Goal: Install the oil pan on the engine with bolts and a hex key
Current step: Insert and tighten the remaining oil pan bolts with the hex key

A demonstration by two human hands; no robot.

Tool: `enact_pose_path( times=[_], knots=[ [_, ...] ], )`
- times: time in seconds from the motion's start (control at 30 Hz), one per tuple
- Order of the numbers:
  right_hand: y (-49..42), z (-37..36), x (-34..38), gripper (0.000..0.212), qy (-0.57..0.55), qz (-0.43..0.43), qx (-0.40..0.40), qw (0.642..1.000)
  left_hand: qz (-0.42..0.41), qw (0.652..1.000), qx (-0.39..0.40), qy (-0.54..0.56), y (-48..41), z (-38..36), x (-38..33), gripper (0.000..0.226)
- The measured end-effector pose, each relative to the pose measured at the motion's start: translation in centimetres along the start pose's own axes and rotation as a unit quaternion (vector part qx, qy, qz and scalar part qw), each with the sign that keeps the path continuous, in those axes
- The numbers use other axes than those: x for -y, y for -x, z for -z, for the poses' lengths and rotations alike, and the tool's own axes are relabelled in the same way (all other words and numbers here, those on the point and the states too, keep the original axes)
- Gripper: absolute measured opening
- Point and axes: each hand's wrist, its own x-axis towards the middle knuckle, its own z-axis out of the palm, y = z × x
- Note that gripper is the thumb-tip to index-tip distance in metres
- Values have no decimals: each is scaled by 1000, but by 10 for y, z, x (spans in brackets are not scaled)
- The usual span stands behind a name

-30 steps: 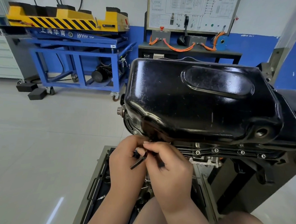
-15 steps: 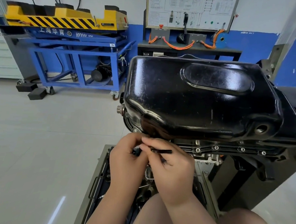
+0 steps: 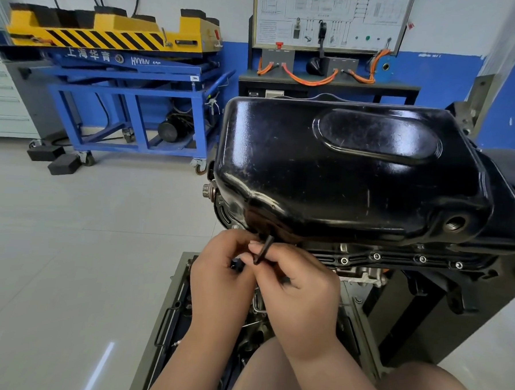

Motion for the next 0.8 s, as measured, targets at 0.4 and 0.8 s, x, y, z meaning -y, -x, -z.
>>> enact_pose_path(
  times=[0.4, 0.8],
  knots=[
    [1, 3, -2, 38, 20, 69, 34, 997, -24, 1000, 11, 7, -1, 3, -1, 35],
    [1, -1, -5, 32, -69, -17, -23, 997, 6, 1000, -10, 17, 13, 17, -10, 6]
  ],
)
